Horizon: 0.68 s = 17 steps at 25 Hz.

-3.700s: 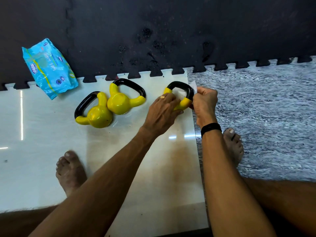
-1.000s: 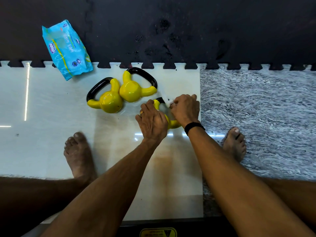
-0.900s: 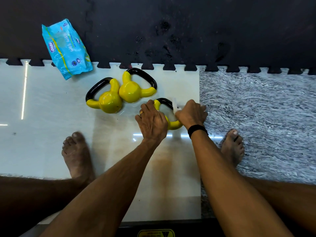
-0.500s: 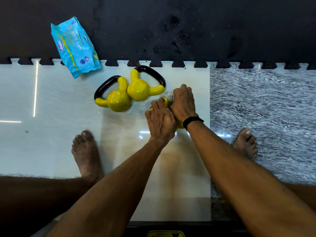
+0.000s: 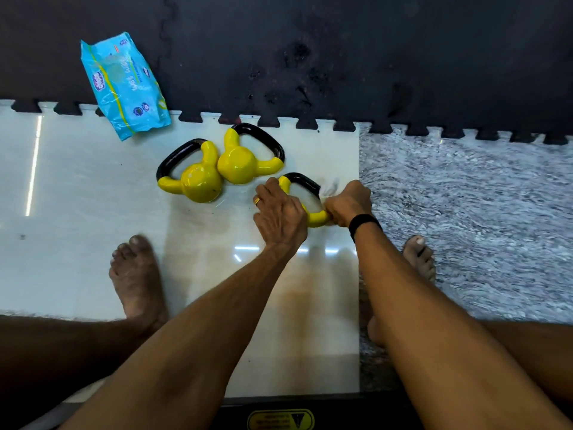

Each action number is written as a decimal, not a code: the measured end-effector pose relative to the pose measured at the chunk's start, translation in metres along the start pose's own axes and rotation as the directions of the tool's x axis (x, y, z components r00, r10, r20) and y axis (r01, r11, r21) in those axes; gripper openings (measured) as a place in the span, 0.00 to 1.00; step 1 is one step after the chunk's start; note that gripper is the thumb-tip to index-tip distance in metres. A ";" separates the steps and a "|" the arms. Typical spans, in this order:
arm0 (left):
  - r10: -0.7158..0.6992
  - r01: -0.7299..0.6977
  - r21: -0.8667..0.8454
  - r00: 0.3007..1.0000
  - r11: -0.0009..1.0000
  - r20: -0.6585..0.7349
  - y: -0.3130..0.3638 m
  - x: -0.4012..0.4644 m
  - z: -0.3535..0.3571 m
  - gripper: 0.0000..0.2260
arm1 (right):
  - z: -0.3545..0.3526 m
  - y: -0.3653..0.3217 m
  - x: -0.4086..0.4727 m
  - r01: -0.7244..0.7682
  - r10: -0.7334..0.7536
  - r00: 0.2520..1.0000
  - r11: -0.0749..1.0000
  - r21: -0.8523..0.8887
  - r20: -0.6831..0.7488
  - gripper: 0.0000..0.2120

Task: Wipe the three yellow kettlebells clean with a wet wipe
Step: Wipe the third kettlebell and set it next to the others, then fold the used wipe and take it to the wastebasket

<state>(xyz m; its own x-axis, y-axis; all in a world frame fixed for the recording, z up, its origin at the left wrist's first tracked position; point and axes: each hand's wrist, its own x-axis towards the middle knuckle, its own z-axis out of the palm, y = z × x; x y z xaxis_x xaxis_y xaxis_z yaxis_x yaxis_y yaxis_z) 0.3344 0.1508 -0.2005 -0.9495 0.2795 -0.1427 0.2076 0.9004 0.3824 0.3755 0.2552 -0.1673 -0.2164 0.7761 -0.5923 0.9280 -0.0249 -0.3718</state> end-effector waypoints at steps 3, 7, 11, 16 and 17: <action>-0.184 0.197 -0.079 0.972 0.977 0.149 0.036 0.023 -0.008 0.17 | -0.013 -0.002 0.006 -0.071 0.071 0.997 0.957 0.283 0.013 0.10; -0.168 0.301 -0.345 0.915 0.889 0.366 0.079 0.064 -0.038 0.21 | -0.054 -0.020 0.003 -0.076 0.073 0.997 0.760 0.645 0.032 0.09; 0.226 0.006 -0.552 0.909 0.834 0.350 0.107 0.064 -0.094 0.08 | -0.099 -0.052 -0.026 0.105 -0.091 0.994 0.734 0.671 -0.056 0.08; 0.401 -0.155 -0.699 0.894 0.698 0.201 0.149 0.057 -0.212 0.07 | -0.170 -0.092 -0.087 0.345 -0.337 0.929 0.651 0.676 -0.150 0.07; 0.433 -0.189 -0.713 0.884 0.676 0.177 0.153 0.054 -0.233 0.07 | -0.182 -0.100 -0.100 0.386 -0.368 0.913 0.646 0.659 -0.175 0.07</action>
<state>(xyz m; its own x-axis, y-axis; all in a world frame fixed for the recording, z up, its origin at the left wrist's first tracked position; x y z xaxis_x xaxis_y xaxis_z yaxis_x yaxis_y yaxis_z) 0.2597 0.2263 0.0630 -0.7075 0.6961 -0.1220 0.1517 0.3182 0.9358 0.3596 0.2949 0.0595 -0.4858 0.8284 -0.2789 0.3156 -0.1312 -0.9398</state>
